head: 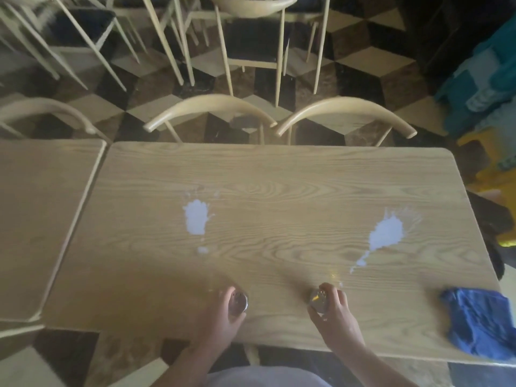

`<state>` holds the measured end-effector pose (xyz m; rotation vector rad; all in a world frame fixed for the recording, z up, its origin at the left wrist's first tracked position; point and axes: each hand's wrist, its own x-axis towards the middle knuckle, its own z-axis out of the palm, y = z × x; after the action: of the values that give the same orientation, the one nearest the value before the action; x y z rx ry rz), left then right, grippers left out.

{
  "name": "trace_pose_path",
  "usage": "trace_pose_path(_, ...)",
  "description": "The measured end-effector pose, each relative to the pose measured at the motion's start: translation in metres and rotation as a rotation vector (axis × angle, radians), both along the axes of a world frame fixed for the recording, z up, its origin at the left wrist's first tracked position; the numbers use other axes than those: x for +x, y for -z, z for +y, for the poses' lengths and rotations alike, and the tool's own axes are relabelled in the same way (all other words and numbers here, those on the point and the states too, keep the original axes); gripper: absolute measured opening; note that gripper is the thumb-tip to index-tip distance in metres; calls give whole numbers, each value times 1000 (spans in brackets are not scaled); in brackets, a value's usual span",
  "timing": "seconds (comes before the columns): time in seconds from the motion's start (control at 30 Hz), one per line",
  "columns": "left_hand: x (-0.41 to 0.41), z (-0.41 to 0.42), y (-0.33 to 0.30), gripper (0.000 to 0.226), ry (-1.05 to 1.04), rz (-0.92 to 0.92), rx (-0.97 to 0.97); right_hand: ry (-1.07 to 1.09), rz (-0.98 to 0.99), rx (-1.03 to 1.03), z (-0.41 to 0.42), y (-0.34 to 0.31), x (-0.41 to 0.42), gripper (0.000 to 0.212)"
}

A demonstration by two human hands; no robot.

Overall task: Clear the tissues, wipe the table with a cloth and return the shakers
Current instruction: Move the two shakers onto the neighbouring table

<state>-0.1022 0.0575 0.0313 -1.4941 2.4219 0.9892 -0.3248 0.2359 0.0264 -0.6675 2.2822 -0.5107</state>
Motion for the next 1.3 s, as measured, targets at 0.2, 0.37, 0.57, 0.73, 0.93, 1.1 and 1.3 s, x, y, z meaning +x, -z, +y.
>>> trace_pose_path(0.2,36,23,-5,48,-53,-6,-10,-72,9,13,6,-8,22,46)
trace_pose_path(0.37,100,51,-12,46,-188,-35,53,-296,-73,40,-17,-10,77,54)
trace_pose_path(0.57,219,106,-16,42,-537,14,25,-531,-71,-9,-42,-23,179,38)
trace_pose_path(0.73,317,187,-7,41,-869,1,63,-714,-58,14,-23,-35,279,44)
trace_pose_path(0.93,394,272,1,36,-1196,38,51,-1078,-24,46,-3,-52,359,46)
trace_pose_path(1.1,419,307,7,38,-1383,33,34,-1266,16,24,-13,-56,404,42)
trace_pose_path(1.3,444,309,6,45,-1596,97,82,-1501,49,29,-40,-52,460,42)
